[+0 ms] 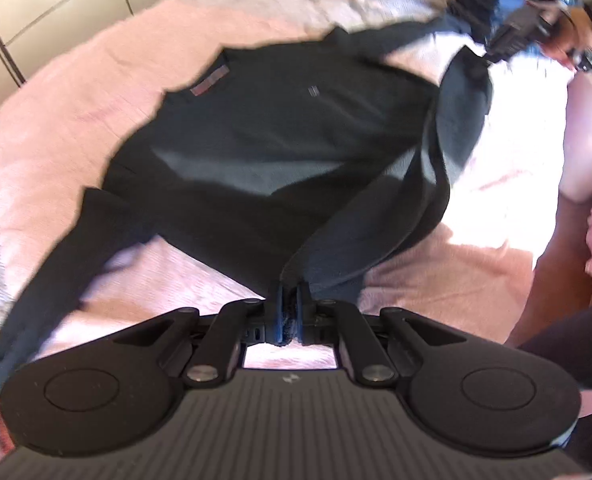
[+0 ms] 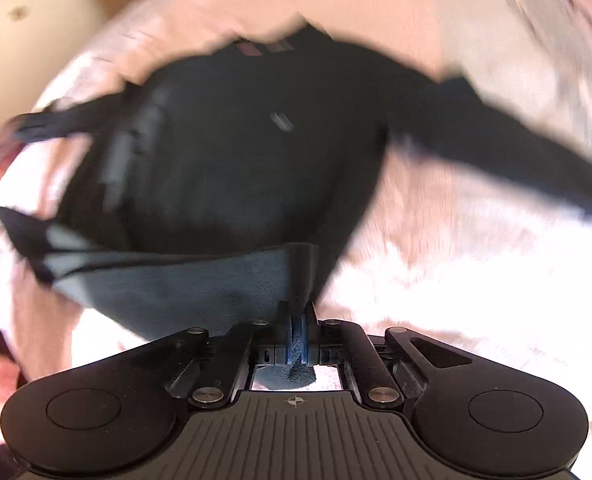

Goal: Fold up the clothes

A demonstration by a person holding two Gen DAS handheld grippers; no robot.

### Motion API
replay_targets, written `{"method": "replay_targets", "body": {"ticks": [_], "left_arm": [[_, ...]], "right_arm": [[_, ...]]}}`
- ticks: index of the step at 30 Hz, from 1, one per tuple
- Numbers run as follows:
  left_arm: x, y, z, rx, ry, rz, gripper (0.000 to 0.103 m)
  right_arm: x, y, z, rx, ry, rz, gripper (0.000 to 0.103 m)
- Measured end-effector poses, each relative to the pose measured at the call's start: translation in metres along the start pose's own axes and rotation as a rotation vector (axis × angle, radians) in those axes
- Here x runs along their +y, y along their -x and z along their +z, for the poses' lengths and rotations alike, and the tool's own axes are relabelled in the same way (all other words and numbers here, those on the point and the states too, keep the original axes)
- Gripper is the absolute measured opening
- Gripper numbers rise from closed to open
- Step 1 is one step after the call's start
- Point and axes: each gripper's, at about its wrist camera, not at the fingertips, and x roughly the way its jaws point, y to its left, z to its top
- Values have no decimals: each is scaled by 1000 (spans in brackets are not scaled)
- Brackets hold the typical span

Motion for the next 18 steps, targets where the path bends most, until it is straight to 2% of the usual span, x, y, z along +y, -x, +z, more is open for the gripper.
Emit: {"method": "replay_targets", "body": {"ticks": [2,4,6,10,13,15,16,18], "left_arm": [[2,33,5,-25,-22,-24,4],[-4,62,6,-21,-76,-53,4],[-20,79,0,16,-142,-87,4],[-67,63,-30,140,-260,-160,4],[-96,22,-61,260,-257,-199,5],[-107,4,-78,337,-255,-208,4],[-113,-4,-87,375,-254,-212,5],[-112,2,-92,381,-249,-211,6]], "right_arm": [[16,38,-1,-25,128,-7,2],[34,72,-10,-9,262,-2,2],[52,93,-25,40,406,-2,2],[70,88,-63,163,540,-6,3],[77,57,-95,278,605,-14,3],[81,34,-110,379,660,-54,3],[82,25,-117,422,686,-74,7],[79,27,-125,467,678,-96,12]]}}
